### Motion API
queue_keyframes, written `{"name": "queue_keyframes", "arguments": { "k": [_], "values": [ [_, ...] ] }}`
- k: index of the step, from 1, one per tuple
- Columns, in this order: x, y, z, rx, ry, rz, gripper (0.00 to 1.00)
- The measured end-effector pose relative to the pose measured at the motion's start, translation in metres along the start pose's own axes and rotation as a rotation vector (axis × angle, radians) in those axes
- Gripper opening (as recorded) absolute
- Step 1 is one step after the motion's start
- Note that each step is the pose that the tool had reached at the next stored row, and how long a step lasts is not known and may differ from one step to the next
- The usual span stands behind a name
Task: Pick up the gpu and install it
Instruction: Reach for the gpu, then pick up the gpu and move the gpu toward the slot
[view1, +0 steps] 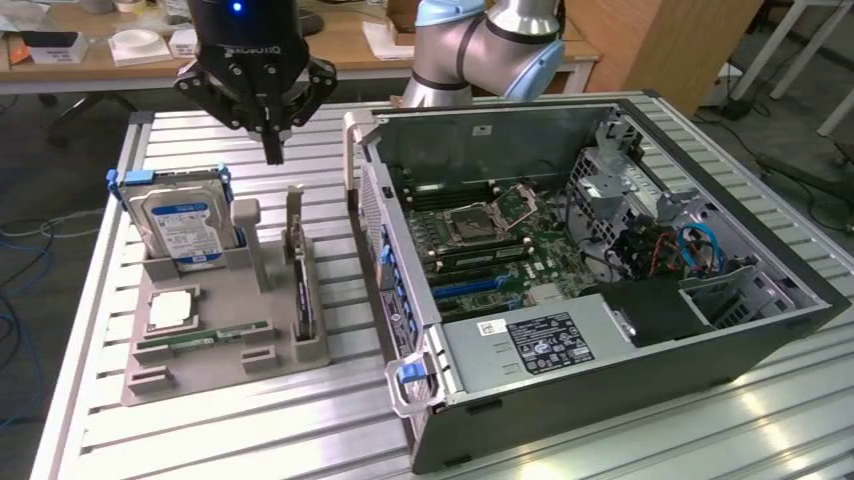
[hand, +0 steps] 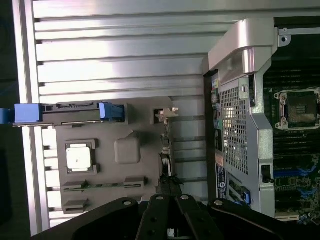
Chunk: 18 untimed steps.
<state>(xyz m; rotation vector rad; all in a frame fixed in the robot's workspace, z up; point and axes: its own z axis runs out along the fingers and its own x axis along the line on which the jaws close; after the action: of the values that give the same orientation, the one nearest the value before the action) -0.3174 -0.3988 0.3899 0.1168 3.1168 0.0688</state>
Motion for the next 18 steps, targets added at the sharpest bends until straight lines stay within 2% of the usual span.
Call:
{"name": "queue_keyframes", "arguments": {
  "k": [14, 15, 16, 17, 18],
  "values": [
    [0.0001, 0.0, 0.0, 0.0, 0.0, 0.0, 0.1],
    [0.0001, 0.0, 0.0, 0.0001, 0.0, 0.0, 0.11],
    [0.0001, 0.0, 0.0, 0.0001, 0.0, 0.0, 0.16],
    [0.0001, 0.0, 0.0, 0.0001, 0.0001, 0.0, 0.16],
    [0.0001, 0.0, 0.0, 0.0, 0.0001, 0.0, 0.23]
  ]
}}
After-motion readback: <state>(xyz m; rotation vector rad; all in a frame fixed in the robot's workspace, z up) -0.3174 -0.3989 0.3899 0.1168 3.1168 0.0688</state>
